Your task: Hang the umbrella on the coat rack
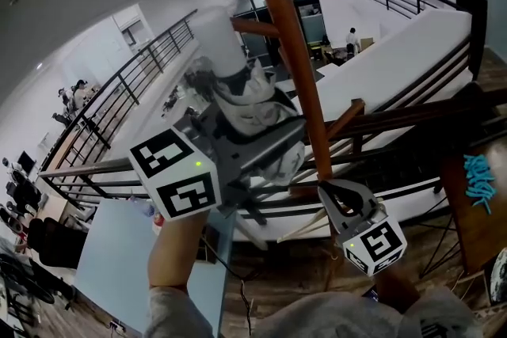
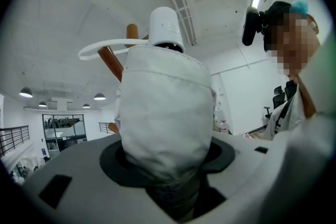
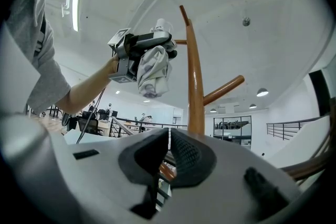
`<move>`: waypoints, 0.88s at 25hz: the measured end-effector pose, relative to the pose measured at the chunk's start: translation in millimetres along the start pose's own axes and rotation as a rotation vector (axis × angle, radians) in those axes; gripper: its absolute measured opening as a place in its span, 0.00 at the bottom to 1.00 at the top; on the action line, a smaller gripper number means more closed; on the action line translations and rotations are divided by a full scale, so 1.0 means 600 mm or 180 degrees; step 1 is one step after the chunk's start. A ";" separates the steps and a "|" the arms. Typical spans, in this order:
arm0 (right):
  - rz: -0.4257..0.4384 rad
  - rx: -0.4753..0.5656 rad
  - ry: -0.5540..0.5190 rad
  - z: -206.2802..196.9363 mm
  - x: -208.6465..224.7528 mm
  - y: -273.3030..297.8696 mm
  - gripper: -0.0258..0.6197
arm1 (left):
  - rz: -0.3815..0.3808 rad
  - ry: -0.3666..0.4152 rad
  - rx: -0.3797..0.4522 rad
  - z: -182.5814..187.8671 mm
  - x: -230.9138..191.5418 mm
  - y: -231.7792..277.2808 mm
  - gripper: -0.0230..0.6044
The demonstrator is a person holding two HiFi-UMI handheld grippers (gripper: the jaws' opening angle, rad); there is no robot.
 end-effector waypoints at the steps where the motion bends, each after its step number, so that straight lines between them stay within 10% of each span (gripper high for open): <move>1: -0.0006 -0.0002 0.0000 0.004 -0.002 0.001 0.08 | -0.0031 -0.0022 -0.0024 -0.003 -0.001 0.001 0.46; 22: -0.0197 -0.0223 0.0020 0.000 0.006 -0.053 0.08 | 0.0300 -0.0419 -0.0021 -0.124 0.015 0.006 0.46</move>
Point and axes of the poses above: the fingertips, and each gripper's own axes: y forward along the fingers, x to its right, z out of its top, the point moved 4 cm from there along -y, backward along the fingers, and after that the axes turned 9 degrees about -z, right-handed, at the moved point
